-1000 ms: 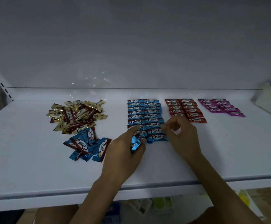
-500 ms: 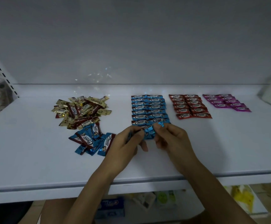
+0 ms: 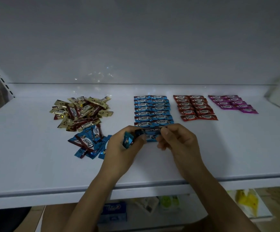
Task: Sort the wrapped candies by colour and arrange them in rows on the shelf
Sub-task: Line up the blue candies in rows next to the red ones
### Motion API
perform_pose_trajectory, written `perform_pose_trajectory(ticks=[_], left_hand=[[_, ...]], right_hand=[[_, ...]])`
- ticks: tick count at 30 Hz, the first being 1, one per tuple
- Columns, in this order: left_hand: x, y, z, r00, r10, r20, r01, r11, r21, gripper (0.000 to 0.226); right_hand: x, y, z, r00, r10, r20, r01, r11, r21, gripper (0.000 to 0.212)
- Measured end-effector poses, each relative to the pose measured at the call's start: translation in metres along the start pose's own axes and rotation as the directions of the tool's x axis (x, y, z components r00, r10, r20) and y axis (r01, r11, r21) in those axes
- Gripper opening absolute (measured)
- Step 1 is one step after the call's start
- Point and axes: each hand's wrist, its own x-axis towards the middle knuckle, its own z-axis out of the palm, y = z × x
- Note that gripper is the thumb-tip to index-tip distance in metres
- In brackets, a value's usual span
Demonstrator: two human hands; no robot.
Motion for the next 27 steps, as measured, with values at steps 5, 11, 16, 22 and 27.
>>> perform_pose_trajectory(ticks=[5, 11, 16, 22, 27], left_hand=[[-0.001, 0.003, -0.002, 0.998, -0.06, 0.02, 0.063, 0.964, -0.257, 0.02], [-0.003, 0.004, -0.002, 0.999, -0.039, -0.038, 0.029, 0.975, -0.218, 0.021], [-0.003, 0.004, -0.001, 0.998, -0.038, -0.051, 0.026, 0.975, -0.221, 0.026], [-0.003, 0.007, 0.0, 0.998, -0.052, -0.035, 0.043, 0.978, -0.205, 0.023], [0.0, -0.001, -0.001, 0.977, -0.088, -0.192, 0.048, 0.978, -0.202, 0.017]], right_hand=[[-0.001, 0.001, -0.002, 1.0, -0.022, 0.012, 0.022, 1.0, 0.022, 0.02], [-0.001, 0.003, -0.001, 0.999, -0.032, -0.017, 0.032, 0.999, 0.006, 0.022], [-0.001, 0.002, -0.001, 0.999, 0.006, -0.032, -0.005, 0.999, 0.034, 0.035], [0.002, 0.001, -0.003, 0.993, -0.035, -0.109, 0.027, 0.997, -0.073, 0.022], [0.01, -0.002, -0.016, 0.96, -0.123, 0.25, 0.248, 0.788, -0.564, 0.026]])
